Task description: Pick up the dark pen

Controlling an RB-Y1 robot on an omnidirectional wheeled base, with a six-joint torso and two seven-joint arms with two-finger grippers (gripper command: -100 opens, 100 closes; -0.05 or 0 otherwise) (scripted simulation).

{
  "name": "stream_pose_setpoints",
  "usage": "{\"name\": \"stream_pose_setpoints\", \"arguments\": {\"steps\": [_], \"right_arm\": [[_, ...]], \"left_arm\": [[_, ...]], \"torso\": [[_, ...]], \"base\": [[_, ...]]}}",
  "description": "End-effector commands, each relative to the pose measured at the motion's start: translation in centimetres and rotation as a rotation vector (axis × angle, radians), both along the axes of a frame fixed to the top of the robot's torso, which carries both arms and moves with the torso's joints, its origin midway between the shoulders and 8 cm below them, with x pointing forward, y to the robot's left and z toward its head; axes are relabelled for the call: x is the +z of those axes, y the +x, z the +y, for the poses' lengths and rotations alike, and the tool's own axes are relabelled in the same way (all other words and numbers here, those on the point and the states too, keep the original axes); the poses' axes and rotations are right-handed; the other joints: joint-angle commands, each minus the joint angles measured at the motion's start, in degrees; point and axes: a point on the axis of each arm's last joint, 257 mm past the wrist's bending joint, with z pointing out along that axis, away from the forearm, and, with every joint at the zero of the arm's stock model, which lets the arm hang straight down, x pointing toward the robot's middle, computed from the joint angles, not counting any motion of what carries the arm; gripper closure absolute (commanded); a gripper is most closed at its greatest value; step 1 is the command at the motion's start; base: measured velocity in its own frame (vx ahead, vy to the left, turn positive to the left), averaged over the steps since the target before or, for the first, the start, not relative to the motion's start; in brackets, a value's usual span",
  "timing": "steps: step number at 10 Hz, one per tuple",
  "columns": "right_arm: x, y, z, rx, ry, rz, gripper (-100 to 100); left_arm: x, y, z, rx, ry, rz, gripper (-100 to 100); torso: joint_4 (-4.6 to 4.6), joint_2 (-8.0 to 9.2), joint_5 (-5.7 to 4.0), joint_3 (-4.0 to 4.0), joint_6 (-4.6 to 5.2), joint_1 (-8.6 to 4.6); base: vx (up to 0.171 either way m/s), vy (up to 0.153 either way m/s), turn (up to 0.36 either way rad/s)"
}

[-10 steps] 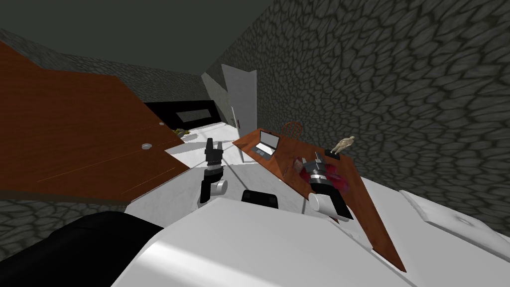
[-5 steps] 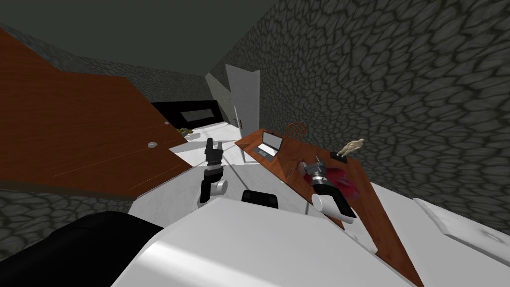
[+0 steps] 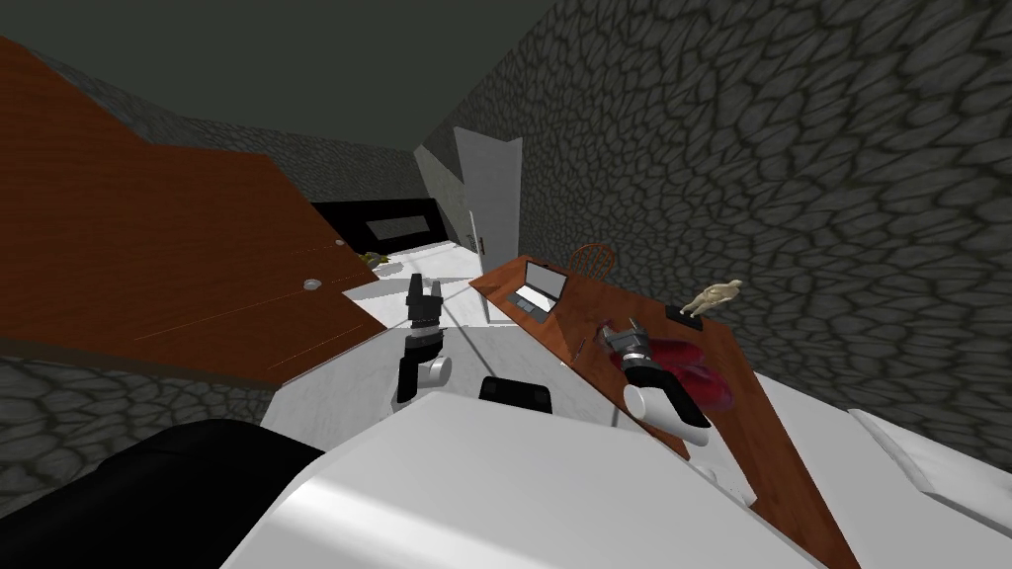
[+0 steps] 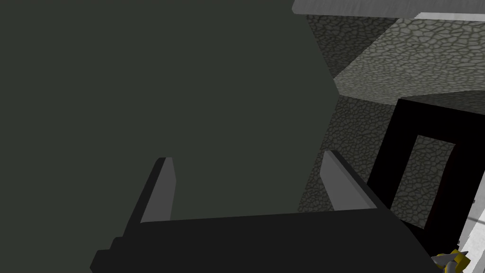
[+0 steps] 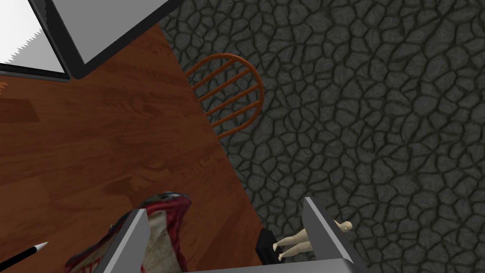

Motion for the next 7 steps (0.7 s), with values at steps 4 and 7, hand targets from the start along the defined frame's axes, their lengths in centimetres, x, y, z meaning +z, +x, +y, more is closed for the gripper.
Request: {"name": "stream_pose_setpoints", "arguments": {"steps": [4,7], "right_arm": [[-2.8,-1.1,-2.0,-0.056,0.130,0.080,-100],[-5.0,-1.9,-3.3,-0.099,0.210,0.140,-100]], "left_arm": [[0.0,0.0,0.0,0.000,0.000,0.000,0],[0.0,0.0,0.0,0.000,0.000,0.000,0]], "torso": [[0.01,0.04,0.00,0.03,0.01,-0.04],[0.01,0.04,0.00,0.03,0.01,-0.04]], "base": [[0.024,0.026,0.040],[0.023,0.020,0.044]]}}
